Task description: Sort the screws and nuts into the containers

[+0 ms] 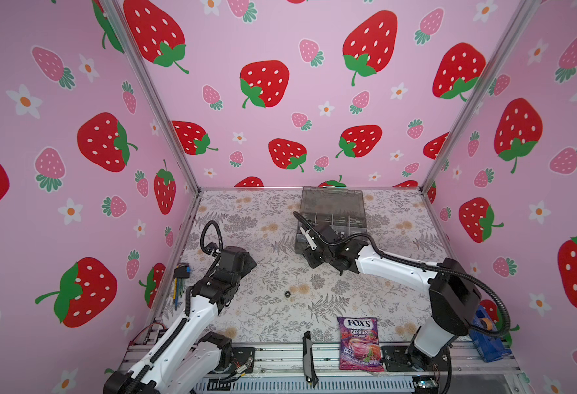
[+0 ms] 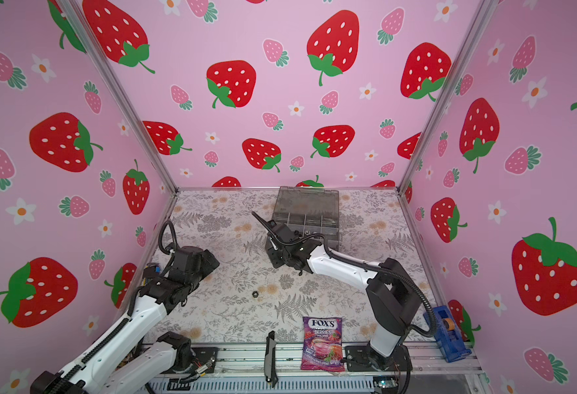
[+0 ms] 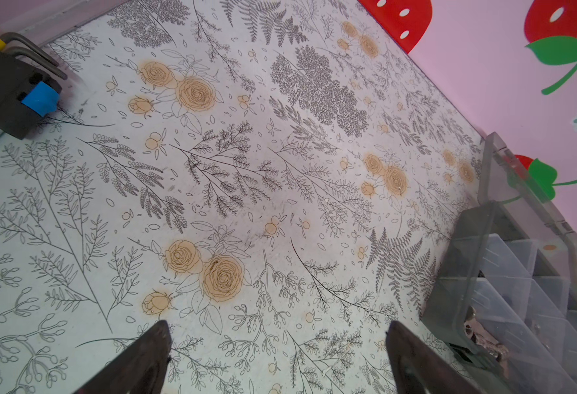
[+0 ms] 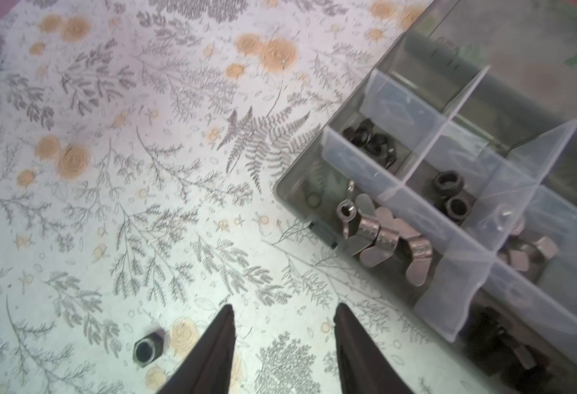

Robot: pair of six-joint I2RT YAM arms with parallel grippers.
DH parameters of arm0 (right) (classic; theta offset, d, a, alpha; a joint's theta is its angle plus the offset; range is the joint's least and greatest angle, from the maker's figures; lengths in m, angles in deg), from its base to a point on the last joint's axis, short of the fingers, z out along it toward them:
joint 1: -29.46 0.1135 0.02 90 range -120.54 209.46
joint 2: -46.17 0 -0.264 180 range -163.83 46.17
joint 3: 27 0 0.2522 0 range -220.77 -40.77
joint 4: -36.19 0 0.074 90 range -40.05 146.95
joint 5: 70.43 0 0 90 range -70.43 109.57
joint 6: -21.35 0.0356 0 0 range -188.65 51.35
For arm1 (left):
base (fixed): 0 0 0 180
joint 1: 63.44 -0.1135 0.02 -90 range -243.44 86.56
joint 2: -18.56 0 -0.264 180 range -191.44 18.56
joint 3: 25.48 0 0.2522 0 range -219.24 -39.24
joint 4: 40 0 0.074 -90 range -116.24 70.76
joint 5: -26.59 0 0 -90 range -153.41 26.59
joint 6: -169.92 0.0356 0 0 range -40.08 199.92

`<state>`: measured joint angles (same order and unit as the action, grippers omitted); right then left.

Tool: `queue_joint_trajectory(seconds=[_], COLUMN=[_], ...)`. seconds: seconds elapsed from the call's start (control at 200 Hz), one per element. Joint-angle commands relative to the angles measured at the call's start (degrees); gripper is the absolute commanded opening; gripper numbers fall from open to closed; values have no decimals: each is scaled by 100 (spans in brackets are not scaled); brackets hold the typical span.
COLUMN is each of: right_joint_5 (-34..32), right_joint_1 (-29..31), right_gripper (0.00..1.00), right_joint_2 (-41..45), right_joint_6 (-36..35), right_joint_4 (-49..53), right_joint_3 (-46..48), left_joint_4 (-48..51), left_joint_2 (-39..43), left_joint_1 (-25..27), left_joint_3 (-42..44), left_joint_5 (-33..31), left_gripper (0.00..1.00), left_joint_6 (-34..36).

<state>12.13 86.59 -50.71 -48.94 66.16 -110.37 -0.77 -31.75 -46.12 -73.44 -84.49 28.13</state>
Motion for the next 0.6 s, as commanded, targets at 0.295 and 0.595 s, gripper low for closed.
queue_joint_trajectory(seconds=[0.295,0.595], right_joint_5=[77,317], right_joint_1=[1104,1331], right_gripper=[51,51], right_joint_2=[-843,-1408], right_joint_6=[-127,-256], right_joint_4=[999,1421], right_joint_3=[-748,-1144], left_joint_4=[353,414], left_joint_2=[194,355], left_joint_1=[-353,-607], left_joint_3=[157,282], left_joint_5=[-302,-200], left_gripper=[99,99], left_joint_6=[13,46])
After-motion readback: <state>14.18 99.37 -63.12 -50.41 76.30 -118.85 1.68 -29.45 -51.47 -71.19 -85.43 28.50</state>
